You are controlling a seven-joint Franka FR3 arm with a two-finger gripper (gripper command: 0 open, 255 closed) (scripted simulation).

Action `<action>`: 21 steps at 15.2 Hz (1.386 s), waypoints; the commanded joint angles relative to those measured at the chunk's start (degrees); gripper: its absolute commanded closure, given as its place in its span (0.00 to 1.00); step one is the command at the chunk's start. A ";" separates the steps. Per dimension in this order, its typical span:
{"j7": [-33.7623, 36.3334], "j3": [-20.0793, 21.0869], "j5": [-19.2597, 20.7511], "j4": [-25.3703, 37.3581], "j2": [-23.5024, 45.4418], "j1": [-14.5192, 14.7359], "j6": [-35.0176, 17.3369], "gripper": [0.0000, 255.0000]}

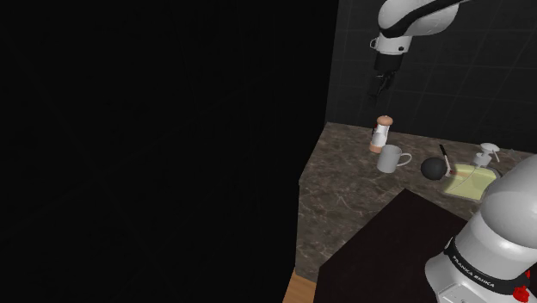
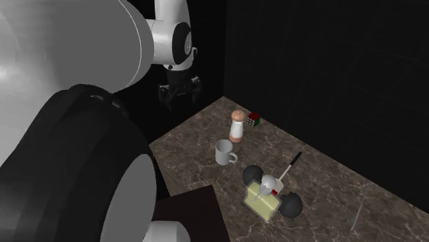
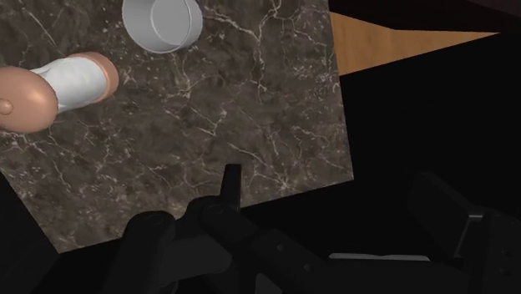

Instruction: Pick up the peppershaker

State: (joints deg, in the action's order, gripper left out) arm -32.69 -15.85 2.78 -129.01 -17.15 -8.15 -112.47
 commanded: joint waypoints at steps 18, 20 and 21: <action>-21.56 -8.02 -9.25 27.61 38.36 -9.49 -5.57 0.00; -23.21 -7.87 -10.42 32.16 42.81 -11.35 -4.98 0.00; -23.96 -7.77 -10.96 34.60 45.07 -12.31 -4.58 0.00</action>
State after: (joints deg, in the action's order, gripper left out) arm -55.54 -23.70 -7.47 -96.62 25.33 -19.32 -116.93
